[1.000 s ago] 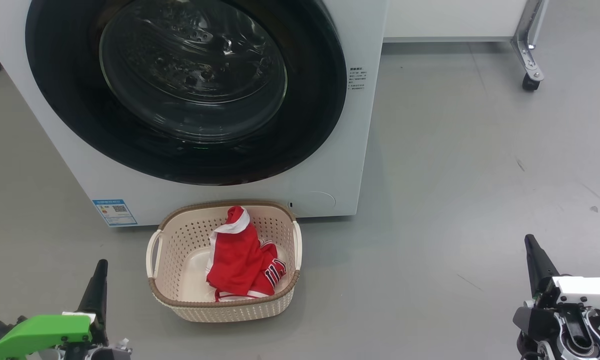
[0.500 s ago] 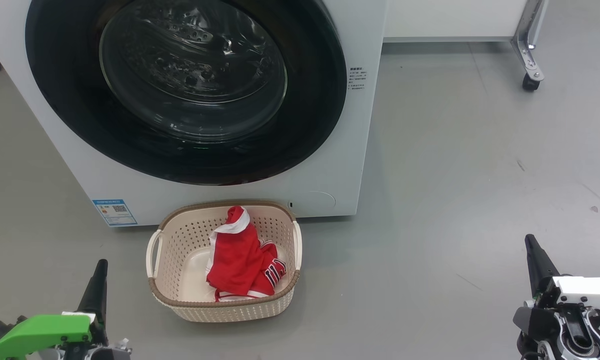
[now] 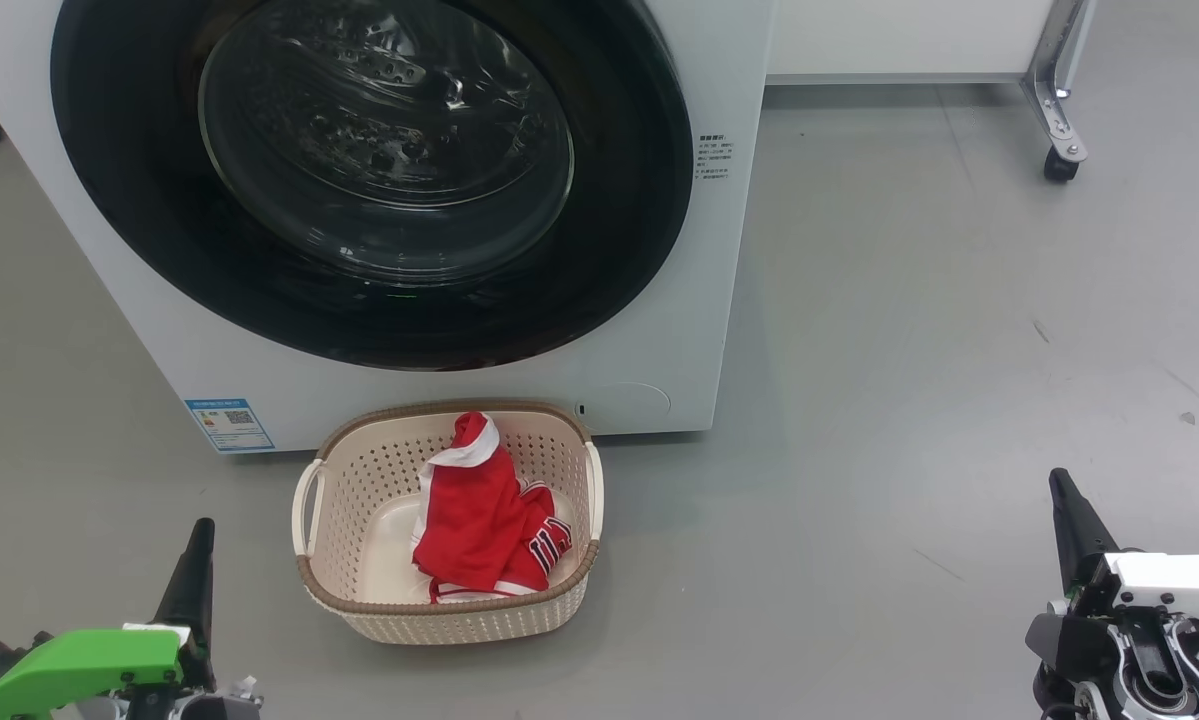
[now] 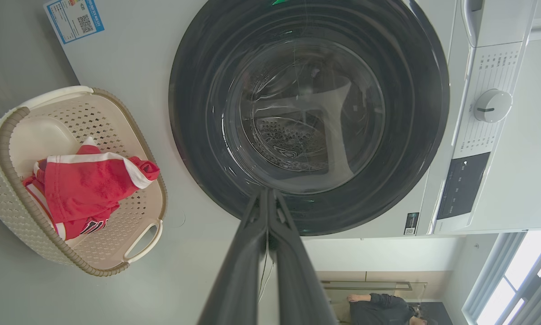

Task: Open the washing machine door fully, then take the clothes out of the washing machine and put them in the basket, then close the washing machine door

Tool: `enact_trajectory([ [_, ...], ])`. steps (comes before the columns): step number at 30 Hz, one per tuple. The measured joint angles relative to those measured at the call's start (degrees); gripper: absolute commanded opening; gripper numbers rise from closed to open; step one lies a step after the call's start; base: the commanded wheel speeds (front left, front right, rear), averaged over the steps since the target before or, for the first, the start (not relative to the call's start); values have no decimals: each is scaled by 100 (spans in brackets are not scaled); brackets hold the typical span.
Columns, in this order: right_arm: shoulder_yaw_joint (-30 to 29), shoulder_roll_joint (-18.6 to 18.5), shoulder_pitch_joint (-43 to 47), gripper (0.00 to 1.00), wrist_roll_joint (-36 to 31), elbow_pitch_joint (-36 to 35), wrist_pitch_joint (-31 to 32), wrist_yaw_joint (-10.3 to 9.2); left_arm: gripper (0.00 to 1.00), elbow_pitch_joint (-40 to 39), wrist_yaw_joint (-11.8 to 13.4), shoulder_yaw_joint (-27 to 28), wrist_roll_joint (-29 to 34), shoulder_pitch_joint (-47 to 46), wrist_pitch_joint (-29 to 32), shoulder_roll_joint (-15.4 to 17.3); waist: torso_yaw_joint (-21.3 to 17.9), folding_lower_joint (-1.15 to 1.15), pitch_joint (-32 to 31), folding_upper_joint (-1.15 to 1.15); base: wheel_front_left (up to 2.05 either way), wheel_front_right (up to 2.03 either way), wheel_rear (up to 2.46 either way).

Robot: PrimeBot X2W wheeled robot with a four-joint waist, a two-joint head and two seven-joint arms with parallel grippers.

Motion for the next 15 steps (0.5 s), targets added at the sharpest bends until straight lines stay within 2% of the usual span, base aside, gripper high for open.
enact_trajectory([
  [15, -3, 2, 0, 0, 0, -2, 0, 0, 0, -4, 0, 10, 0, -1, 0, -2, 0, 0, 0, 0, 0, 0, 0],
])
